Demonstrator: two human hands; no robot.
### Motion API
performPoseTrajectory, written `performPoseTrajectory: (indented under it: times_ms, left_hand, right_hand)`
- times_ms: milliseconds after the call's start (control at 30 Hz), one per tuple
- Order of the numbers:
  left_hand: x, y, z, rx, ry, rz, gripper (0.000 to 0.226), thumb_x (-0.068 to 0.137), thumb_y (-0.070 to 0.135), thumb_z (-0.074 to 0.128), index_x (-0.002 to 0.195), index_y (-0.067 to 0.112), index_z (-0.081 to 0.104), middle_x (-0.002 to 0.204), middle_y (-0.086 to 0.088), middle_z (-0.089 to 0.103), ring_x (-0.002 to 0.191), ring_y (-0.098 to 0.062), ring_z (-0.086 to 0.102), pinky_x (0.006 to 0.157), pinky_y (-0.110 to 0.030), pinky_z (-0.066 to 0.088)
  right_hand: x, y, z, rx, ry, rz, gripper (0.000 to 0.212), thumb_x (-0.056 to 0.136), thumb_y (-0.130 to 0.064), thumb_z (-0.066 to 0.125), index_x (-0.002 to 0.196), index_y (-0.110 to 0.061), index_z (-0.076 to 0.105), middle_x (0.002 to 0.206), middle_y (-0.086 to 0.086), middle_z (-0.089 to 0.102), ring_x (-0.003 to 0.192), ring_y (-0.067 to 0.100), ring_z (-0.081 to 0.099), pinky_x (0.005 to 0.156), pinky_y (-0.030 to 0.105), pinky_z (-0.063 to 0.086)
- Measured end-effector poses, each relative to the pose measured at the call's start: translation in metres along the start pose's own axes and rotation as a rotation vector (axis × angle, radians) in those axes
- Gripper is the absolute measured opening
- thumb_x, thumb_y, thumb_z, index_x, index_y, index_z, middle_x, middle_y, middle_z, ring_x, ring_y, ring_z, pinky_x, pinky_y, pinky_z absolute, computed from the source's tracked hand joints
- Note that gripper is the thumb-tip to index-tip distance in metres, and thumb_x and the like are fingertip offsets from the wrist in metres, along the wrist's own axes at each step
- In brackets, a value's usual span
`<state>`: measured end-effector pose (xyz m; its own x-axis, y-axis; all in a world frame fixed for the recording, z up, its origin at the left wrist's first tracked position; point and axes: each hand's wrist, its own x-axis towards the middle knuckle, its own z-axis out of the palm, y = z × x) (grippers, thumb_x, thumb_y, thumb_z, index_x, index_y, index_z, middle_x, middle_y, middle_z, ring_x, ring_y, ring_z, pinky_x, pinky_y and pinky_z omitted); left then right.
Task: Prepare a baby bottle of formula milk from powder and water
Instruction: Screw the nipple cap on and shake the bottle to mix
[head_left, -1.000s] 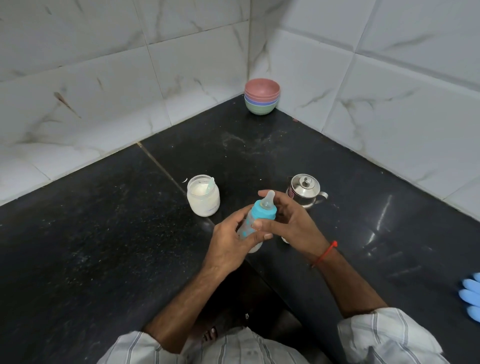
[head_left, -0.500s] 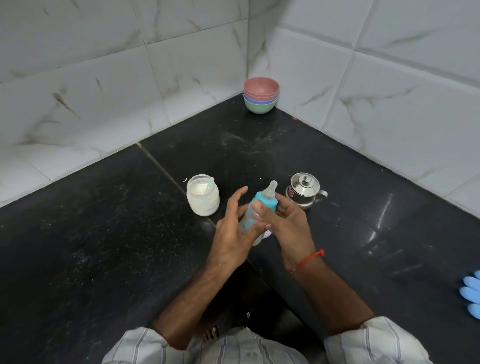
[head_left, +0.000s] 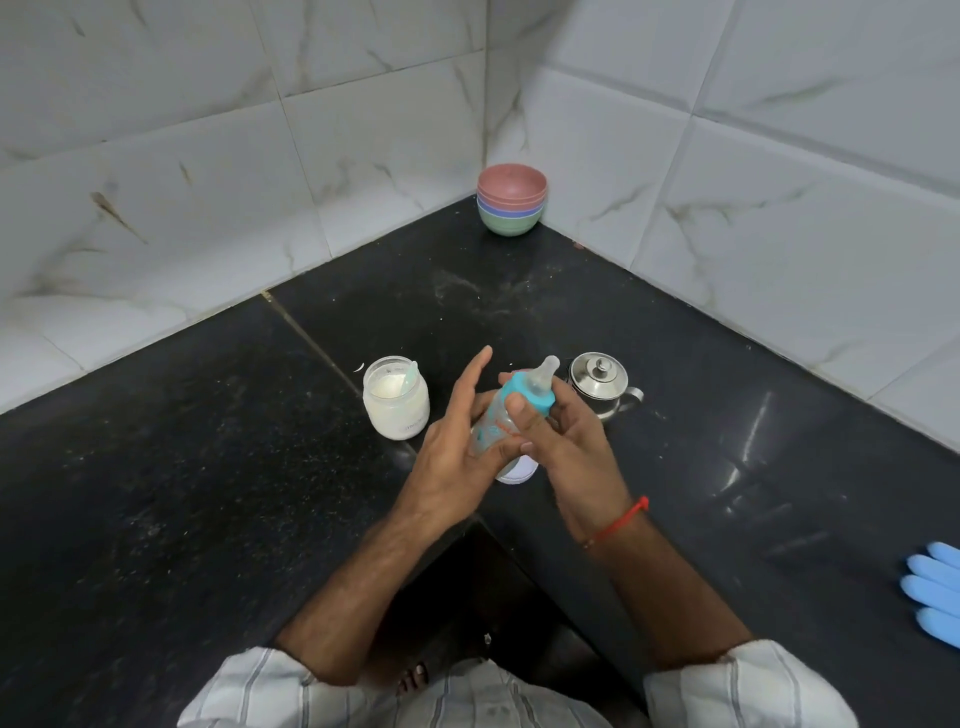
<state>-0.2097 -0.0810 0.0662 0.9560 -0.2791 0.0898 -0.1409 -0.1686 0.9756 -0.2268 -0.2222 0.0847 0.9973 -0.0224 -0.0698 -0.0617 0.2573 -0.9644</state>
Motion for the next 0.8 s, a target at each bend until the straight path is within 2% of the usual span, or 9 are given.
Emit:
performPoseTrajectory:
  times_ms: [67, 167, 267, 400, 500, 600, 667, 700, 800]
  left_hand:
    - [0.003, -0.002, -0.007, -0.061, -0.076, -0.038, 0.103, 0.087, 0.035, 0.079, 0.162, 0.038, 0.008, 0.126, 0.008, 0.071, 0.124, -0.007, 0.064, 0.103, -0.025, 0.050]
    - [0.004, -0.005, -0.009, -0.083, -0.132, -0.063, 0.107, 0.087, 0.027, 0.077, 0.162, 0.035, 0.001, 0.125, 0.003, 0.073, 0.126, -0.012, 0.064, 0.106, -0.028, 0.049]
    - [0.002, -0.004, -0.002, -0.063, -0.080, -0.056, 0.104, 0.085, 0.031, 0.080, 0.161, 0.039, 0.010, 0.123, 0.007, 0.073, 0.123, -0.012, 0.066, 0.109, -0.037, 0.049]
    - [-0.001, -0.001, 0.007, 0.046, 0.007, 0.006, 0.095, 0.086, 0.029, 0.080, 0.160, 0.036, 0.021, 0.120, 0.031, 0.068, 0.117, 0.007, 0.064, 0.093, -0.011, 0.049]
    - [-0.003, 0.000, 0.006, 0.075, 0.035, 0.010, 0.092, 0.088, 0.026, 0.078, 0.160, 0.035, 0.022, 0.114, 0.038, 0.066, 0.111, 0.013, 0.063, 0.084, -0.003, 0.047]
    - [-0.004, 0.001, 0.005, 0.124, 0.070, -0.004, 0.096, 0.090, 0.025, 0.077, 0.162, 0.035, 0.015, 0.112, 0.029, 0.066, 0.106, 0.020, 0.060, 0.081, 0.001, 0.044]
    - [-0.002, 0.002, 0.003, 0.155, 0.079, -0.018, 0.102, 0.089, 0.027, 0.079, 0.160, 0.039, 0.008, 0.117, 0.031, 0.062, 0.105, 0.024, 0.057, 0.080, 0.001, 0.043]
    - [-0.001, 0.003, 0.002, 0.151, 0.071, -0.027, 0.108, 0.086, 0.028, 0.082, 0.159, 0.044, 0.004, 0.123, 0.033, 0.059, 0.107, 0.021, 0.058, 0.082, -0.002, 0.045]
    - [-0.002, 0.002, -0.004, 0.053, -0.033, -0.031, 0.130, 0.074, 0.030, 0.091, 0.158, 0.049, -0.006, 0.158, 0.021, 0.036, 0.120, 0.001, 0.062, 0.095, -0.021, 0.053]
  right_hand:
    - [0.002, -0.013, -0.010, 0.004, -0.133, 0.052, 0.042, 0.097, -0.022, 0.067, 0.136, -0.008, 0.058, 0.129, 0.019, 0.068, 0.121, 0.039, 0.066, 0.101, 0.049, 0.056]
    - [0.002, -0.022, -0.024, -0.049, -0.280, 0.078, 0.042, 0.099, -0.023, 0.061, 0.139, -0.010, 0.056, 0.132, 0.022, 0.065, 0.120, 0.038, 0.066, 0.100, 0.051, 0.056]
    - [0.000, -0.020, -0.019, -0.072, -0.171, 0.058, 0.042, 0.096, -0.024, 0.063, 0.134, -0.006, 0.060, 0.123, 0.026, 0.068, 0.114, 0.042, 0.069, 0.096, 0.054, 0.058]
    - [-0.007, -0.002, -0.001, -0.036, 0.066, -0.030, 0.035, 0.093, -0.021, 0.071, 0.124, -0.007, 0.065, 0.116, 0.021, 0.073, 0.109, 0.038, 0.072, 0.096, 0.059, 0.057]
    - [-0.005, 0.005, 0.004, -0.070, 0.114, -0.054, 0.030, 0.097, -0.018, 0.070, 0.126, -0.013, 0.064, 0.116, 0.015, 0.074, 0.109, 0.034, 0.073, 0.097, 0.061, 0.056]
    - [-0.002, 0.006, -0.001, -0.255, 0.024, -0.122, 0.057, 0.095, -0.020, 0.072, 0.144, -0.028, 0.045, 0.128, 0.010, 0.065, 0.115, 0.024, 0.069, 0.101, 0.050, 0.057]
    - [-0.001, 0.005, -0.007, -0.351, -0.058, -0.180, 0.080, 0.093, -0.013, 0.073, 0.154, -0.033, 0.026, 0.130, 0.006, 0.061, 0.115, 0.019, 0.068, 0.099, 0.038, 0.058]
    - [-0.001, 0.005, -0.010, -0.355, -0.065, -0.201, 0.085, 0.092, -0.011, 0.074, 0.155, -0.035, 0.023, 0.129, 0.005, 0.061, 0.114, 0.019, 0.069, 0.097, 0.038, 0.059]
    - [0.002, -0.004, -0.015, -0.221, 0.034, -0.197, 0.082, 0.090, -0.008, 0.076, 0.150, -0.042, 0.032, 0.127, 0.011, 0.062, 0.113, 0.027, 0.070, 0.089, 0.052, 0.061]
